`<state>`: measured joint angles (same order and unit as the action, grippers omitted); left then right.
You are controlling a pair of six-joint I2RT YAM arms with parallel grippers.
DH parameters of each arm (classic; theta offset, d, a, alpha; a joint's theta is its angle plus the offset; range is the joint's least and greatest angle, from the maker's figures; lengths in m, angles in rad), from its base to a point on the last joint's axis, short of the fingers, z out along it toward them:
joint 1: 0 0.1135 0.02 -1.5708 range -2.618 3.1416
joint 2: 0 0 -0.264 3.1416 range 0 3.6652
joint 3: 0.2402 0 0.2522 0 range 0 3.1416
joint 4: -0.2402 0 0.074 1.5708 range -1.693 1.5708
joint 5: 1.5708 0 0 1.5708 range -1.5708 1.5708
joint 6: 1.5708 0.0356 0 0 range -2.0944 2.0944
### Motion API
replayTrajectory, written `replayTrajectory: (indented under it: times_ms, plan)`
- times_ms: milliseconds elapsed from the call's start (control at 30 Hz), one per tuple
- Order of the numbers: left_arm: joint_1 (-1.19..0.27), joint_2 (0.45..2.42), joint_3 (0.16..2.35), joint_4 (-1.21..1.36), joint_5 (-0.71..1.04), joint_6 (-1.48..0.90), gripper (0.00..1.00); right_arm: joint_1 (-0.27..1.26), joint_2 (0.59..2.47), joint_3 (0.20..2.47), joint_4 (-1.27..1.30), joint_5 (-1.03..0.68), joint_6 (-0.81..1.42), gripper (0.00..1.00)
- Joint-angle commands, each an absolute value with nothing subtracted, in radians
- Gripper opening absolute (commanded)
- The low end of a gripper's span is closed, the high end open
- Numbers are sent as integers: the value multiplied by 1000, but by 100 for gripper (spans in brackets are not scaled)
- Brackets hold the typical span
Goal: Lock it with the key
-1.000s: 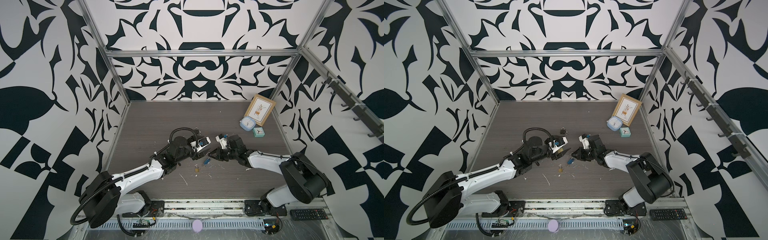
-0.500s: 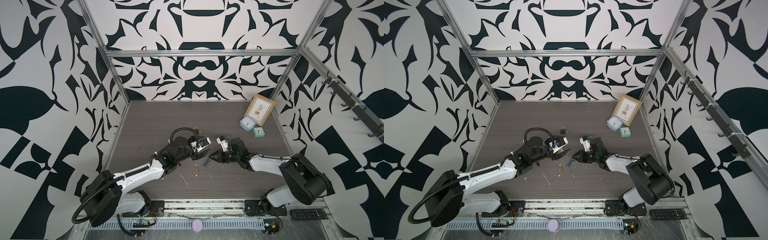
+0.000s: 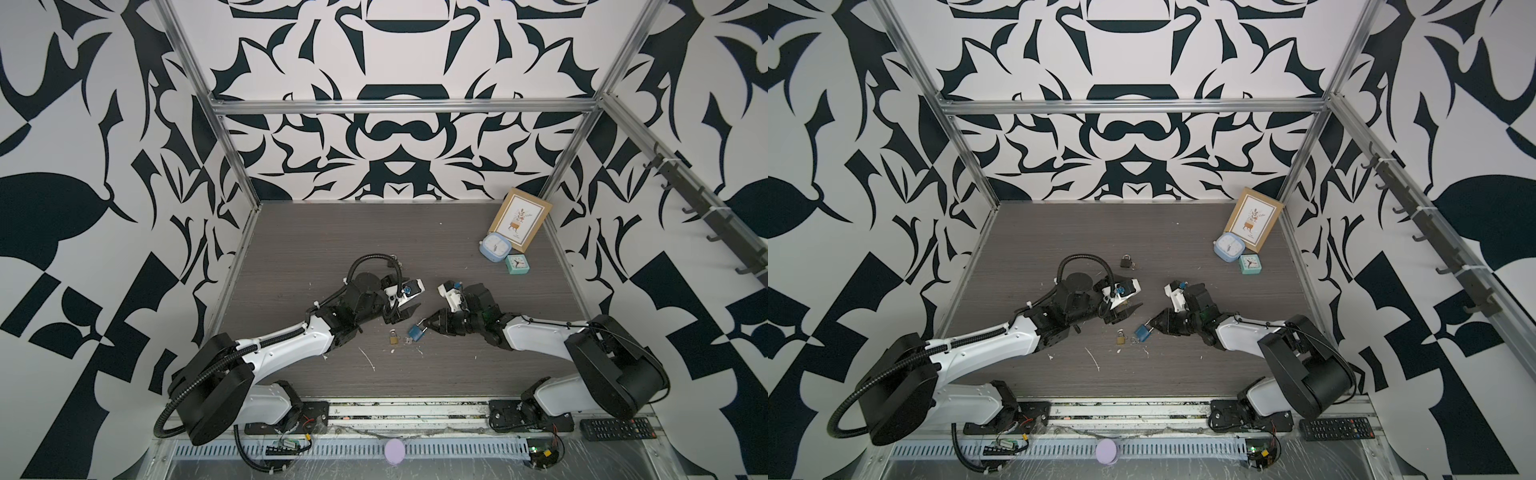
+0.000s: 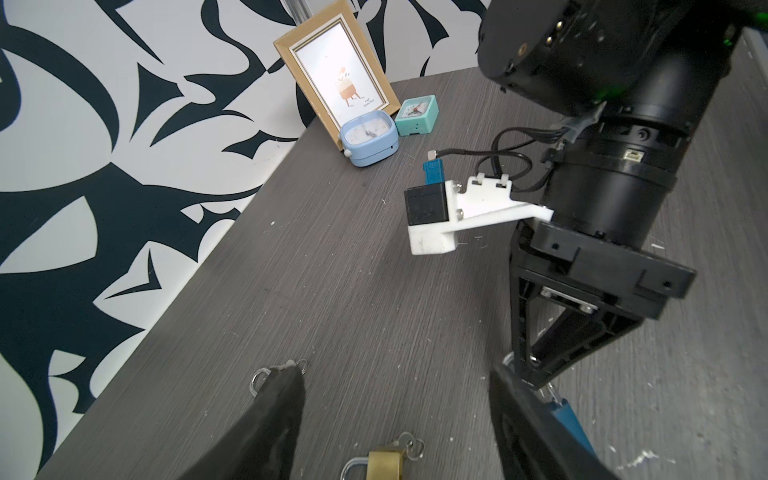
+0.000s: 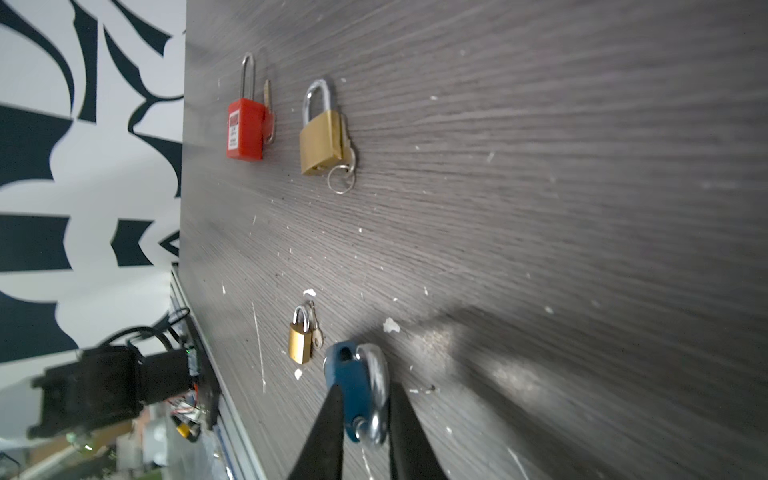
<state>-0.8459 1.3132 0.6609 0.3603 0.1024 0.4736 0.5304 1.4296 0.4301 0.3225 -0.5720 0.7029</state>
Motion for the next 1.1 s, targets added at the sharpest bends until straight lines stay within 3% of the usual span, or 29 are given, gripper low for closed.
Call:
replayTrajectory:
  times_ms: [0,133,333,600,1067]
  plan:
    - [-857,1318,708,267,132,495,75,526,1406,421,300,-554,680,34]
    - [-888,1319,732,170,104,500,80,517,1359,409,259,-540,674,46]
    - [-998,1339,786,-7,-72,489,81,508,1239,434,69,-437,643,58]
    - [-1084,1450,918,-264,-193,204,78,503,1128,476,-112,-229,644,64]
    - [-1116,1749,1139,-494,-198,-1,74,497,1088,433,-111,-151,679,67]
